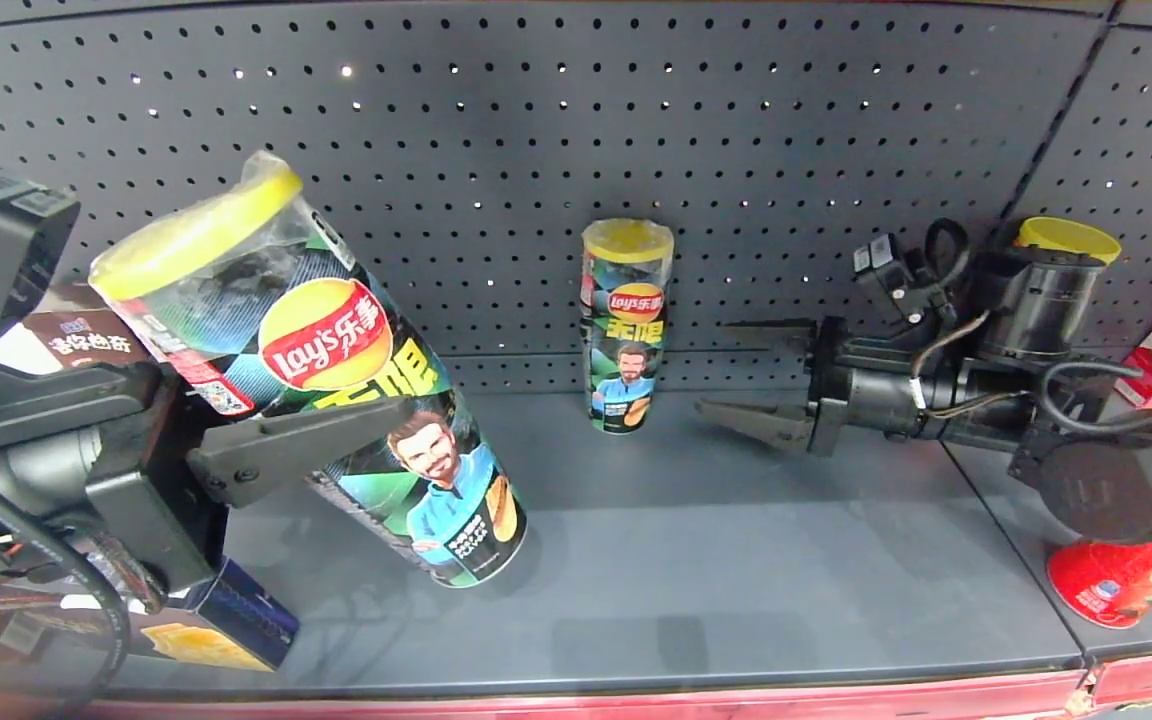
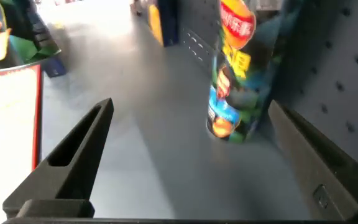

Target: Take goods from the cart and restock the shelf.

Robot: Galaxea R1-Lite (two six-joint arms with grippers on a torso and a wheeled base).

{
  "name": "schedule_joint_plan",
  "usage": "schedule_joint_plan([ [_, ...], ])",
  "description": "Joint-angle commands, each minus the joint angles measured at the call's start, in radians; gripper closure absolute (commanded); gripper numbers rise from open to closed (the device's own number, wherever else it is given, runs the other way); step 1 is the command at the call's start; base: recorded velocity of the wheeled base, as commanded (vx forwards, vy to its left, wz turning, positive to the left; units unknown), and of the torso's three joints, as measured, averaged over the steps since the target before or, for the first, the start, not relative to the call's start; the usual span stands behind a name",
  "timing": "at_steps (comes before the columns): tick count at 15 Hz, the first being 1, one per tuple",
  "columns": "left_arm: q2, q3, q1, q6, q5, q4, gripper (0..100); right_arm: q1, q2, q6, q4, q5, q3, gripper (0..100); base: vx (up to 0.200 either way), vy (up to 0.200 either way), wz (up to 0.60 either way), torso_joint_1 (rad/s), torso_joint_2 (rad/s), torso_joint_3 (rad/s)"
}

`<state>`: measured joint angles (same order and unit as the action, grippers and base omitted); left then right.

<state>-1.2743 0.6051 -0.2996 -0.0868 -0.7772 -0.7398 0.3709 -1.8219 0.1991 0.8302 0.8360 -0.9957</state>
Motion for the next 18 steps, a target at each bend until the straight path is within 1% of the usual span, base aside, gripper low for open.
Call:
schedule_joint_plan([
  [1, -0.007, 0.001, 0.0, -0.001, 0.0, -0.001, 100, -0.01, -0.126, 0.002, 0.032, 0.02, -0.093, 0, 0.0, 0.0, 0.0, 0.0, 0.0, 0.0],
  [10, -0.022, -0.001, 0.002, -0.001, 0.0, -0.004, 100, 0.014, -0.275, -0.003, 0.023, 0.022, -0.288, 0, 0.0, 0.0, 0.0, 0.0, 0.0, 0.0],
  [15, -0.033, -0.001, 0.007, -0.001, 0.0, -0.009, 100, 0.048, -0.29, -0.004, 0.023, 0.02, -0.282, 0, 0.0, 0.0, 0.0, 0.0, 0.0, 0.0],
  [17, -0.033, -0.002, 0.007, -0.001, 0.0, -0.009, 100, 0.062, -0.277, -0.004, 0.023, 0.018, -0.242, 0, 0.0, 0.0, 0.0, 0.0, 0.0, 0.0],
  [18, -0.033, -0.002, 0.007, -0.001, 0.0, -0.01, 100, 0.068, -0.254, -0.004, 0.026, 0.018, -0.198, 0, 0.0, 0.0, 0.0, 0.0, 0.0, 0.0],
])
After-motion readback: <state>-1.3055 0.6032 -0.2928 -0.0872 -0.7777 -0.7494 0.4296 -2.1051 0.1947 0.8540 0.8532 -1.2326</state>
